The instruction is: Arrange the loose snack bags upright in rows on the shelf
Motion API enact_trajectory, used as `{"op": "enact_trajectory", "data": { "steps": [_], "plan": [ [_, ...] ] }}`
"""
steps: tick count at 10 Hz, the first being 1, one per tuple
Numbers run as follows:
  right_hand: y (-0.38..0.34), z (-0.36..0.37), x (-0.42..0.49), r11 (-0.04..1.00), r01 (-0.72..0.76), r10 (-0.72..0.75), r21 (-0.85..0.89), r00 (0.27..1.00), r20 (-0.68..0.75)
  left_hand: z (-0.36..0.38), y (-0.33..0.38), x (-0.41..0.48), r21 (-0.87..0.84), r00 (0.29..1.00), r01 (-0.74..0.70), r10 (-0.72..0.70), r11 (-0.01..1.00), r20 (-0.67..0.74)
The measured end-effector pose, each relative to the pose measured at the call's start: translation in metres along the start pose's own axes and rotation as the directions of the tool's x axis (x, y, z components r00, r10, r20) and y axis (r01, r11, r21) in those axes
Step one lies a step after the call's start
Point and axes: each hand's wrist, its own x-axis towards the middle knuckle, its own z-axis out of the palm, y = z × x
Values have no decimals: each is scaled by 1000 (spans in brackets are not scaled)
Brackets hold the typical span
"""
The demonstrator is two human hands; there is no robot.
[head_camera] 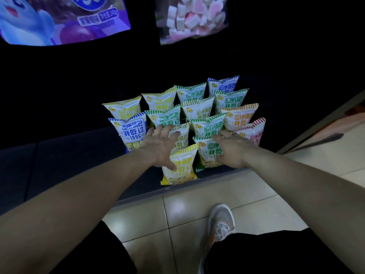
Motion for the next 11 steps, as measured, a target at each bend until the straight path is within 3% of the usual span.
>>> {"op": "enact_trajectory", "data": {
  "steps": [4, 5, 6, 8, 11],
  "plan": [
    [0, -5, 0, 1000, -10, 11, 7, 999, -35, -2, 9, -1, -30, 999, 30, -29, 999, 24],
    [-6, -12, -8, 1000, -11, 10, -20, 997, -81, -13, 10, -8, -123, 999, 47, -45, 991, 19],
    [-15, -22, -16, 997, -25, 15, -71, 991, -130, -27, 9, -21, -188, 996, 82, -86, 979, -9],
    [-34, -47, -51, 990, -53, 22, -133, 974, -226, -49, 5, -65, -104, 983, 134, -145, 985, -111],
    [-65, -59, -104, 992, -103, 74, -68, 938, -337, -85, -4, -125, -151, 935, 266, -293, 952, -201]
  ]
}}
